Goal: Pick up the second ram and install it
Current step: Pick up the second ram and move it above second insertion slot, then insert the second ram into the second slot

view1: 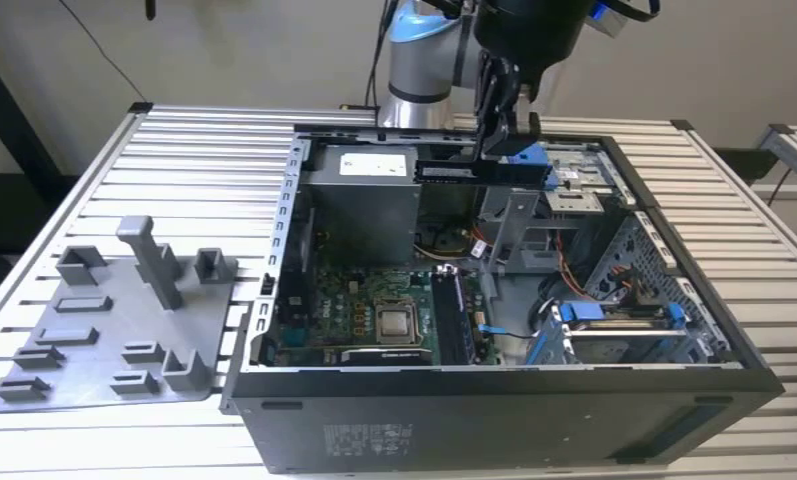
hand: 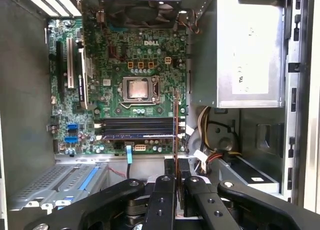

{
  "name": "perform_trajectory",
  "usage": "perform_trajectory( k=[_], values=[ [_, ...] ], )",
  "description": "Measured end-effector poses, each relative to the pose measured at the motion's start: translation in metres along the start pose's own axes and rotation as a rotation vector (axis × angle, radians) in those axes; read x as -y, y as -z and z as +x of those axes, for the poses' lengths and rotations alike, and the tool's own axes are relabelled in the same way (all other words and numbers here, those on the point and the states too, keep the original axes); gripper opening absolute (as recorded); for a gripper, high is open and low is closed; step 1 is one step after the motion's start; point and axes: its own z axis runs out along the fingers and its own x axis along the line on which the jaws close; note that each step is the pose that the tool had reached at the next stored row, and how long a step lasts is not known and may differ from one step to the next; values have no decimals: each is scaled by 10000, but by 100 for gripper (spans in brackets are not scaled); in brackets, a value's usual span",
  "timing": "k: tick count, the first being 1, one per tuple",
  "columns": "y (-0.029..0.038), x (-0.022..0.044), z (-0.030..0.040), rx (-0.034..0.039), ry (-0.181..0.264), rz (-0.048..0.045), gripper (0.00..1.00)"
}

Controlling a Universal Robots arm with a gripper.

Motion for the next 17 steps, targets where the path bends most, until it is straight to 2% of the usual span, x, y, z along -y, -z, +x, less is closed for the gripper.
perform_trajectory(
  k=[4, 17],
  values=[
    [-3, -1, -52, -1, 1, -1, 14],
    [-4, -3, -62, -1, -15, 0, 14]
  ],
)
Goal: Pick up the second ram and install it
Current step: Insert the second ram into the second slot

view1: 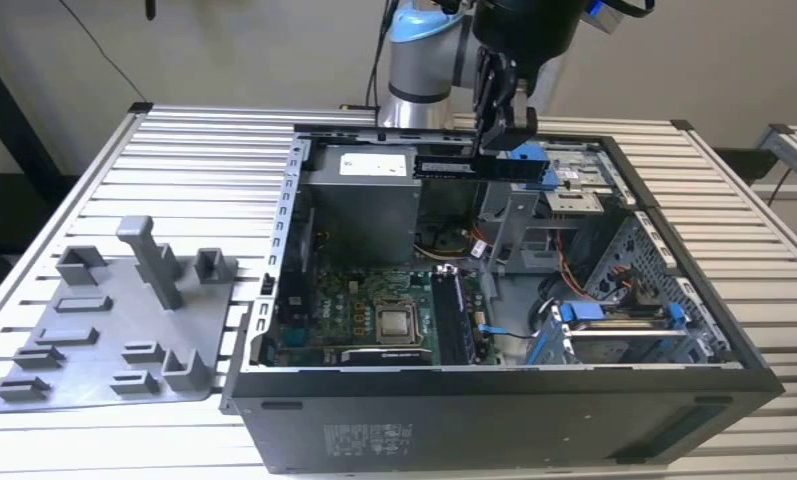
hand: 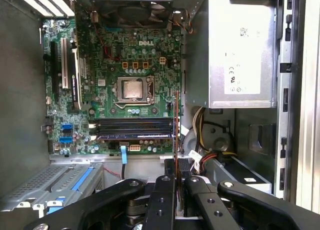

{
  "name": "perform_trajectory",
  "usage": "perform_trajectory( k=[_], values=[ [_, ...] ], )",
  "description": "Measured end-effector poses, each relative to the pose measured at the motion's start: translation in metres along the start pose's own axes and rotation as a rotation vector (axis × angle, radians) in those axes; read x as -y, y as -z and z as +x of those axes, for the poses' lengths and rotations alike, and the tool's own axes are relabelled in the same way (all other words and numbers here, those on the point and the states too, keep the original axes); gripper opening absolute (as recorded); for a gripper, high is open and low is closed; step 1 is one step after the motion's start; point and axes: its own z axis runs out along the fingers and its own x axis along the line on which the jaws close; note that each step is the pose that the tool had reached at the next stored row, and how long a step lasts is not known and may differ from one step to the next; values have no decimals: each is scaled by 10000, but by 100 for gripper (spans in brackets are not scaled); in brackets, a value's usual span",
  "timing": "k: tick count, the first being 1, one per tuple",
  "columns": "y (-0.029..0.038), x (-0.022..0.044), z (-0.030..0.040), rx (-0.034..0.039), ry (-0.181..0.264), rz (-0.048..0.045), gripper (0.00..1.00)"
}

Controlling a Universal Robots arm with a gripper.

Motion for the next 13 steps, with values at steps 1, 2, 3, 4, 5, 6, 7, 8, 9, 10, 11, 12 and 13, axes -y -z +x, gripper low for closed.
perform_trajectory(
  k=[1, 2, 3, 4, 5, 6, 7, 8, 9, 10, 11, 12, 13],
  values=[
    [0, 0, 0, 0, -14, 1, 14],
    [0, 0, 0, 1, -35, 3, 14],
    [0, 0, 0, 2, -63, 5, 14],
    [0, 1, 0, 3, -94, 7, 14],
    [0, 0, 0, 4, -132, 9, 14],
    [0, 0, 0, 5, -180, 12, 14],
    [0, 0, 0, 6, -238, 16, 14],
    [0, 0, 0, 8, -310, 21, 14],
    [0, 0, 0, 11, -392, 25, 14],
    [0, 0, 0, 13, -481, 31, 14],
    [0, 0, 1, 15, -573, 36, 14],
    [0, 0, 1, 18, -675, 42, 14],
    [0, 0, 1, 20, -777, 48, 14]
  ],
)
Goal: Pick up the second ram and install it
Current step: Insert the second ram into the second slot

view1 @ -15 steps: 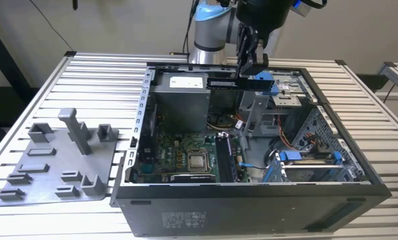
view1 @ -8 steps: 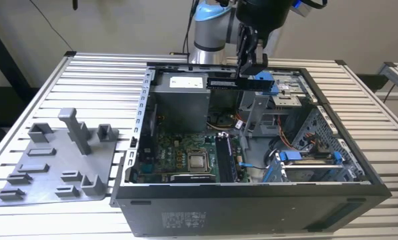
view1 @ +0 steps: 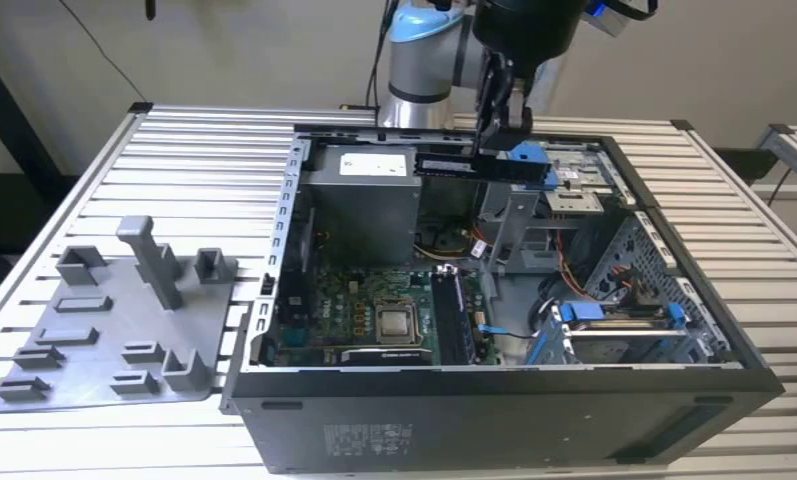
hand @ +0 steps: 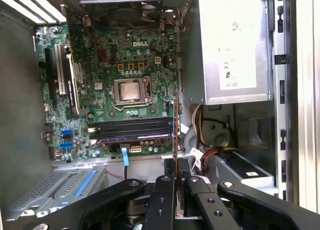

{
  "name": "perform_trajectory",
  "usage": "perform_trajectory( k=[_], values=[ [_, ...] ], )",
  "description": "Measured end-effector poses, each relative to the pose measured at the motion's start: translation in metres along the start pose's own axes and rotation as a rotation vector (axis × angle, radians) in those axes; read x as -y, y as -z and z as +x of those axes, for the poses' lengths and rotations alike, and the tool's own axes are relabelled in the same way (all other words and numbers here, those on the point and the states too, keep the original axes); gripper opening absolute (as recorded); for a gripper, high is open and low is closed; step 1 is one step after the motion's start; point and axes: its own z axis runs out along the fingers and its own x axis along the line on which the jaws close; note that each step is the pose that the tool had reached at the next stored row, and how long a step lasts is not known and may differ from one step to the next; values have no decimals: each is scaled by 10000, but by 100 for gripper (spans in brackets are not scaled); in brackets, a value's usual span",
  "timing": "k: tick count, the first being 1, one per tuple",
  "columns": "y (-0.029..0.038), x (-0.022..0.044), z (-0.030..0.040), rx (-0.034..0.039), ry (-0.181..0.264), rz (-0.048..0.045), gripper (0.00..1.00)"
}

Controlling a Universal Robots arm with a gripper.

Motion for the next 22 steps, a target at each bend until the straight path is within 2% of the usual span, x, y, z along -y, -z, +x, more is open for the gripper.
perform_trajectory(
  k=[22],
  values=[
    [-2, -1, 0, 70, -2576, 159, 14]
  ],
)
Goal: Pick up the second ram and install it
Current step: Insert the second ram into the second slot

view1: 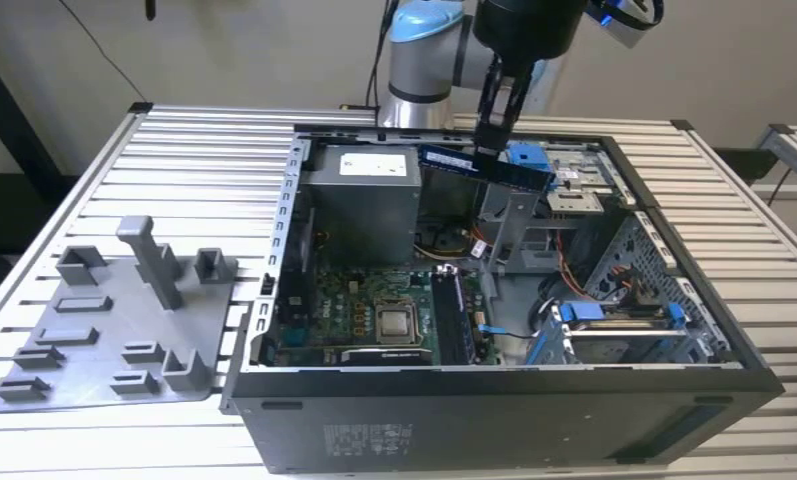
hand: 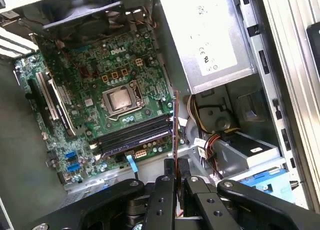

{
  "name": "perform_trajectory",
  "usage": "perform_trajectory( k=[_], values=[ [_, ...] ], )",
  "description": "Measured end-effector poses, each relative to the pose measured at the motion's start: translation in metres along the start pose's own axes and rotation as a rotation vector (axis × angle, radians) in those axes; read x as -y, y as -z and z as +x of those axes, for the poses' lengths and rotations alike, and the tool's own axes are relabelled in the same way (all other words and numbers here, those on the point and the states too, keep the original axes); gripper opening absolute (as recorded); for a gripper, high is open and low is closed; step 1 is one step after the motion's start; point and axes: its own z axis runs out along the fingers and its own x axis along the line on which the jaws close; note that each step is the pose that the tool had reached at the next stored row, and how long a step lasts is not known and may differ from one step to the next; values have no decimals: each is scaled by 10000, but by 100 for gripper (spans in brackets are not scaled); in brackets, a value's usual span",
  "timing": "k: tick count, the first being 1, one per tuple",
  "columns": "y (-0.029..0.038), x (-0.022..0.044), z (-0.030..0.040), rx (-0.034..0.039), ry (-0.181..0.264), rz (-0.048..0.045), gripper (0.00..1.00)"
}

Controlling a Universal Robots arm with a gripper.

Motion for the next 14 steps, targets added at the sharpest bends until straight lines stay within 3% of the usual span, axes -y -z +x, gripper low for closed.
perform_trajectory(
  k=[7, 14],
  values=[
    [1, -17, 23, 8, -293, 19, 14],
    [-2, -19, 25, 22, -894, 58, 14]
  ],
)
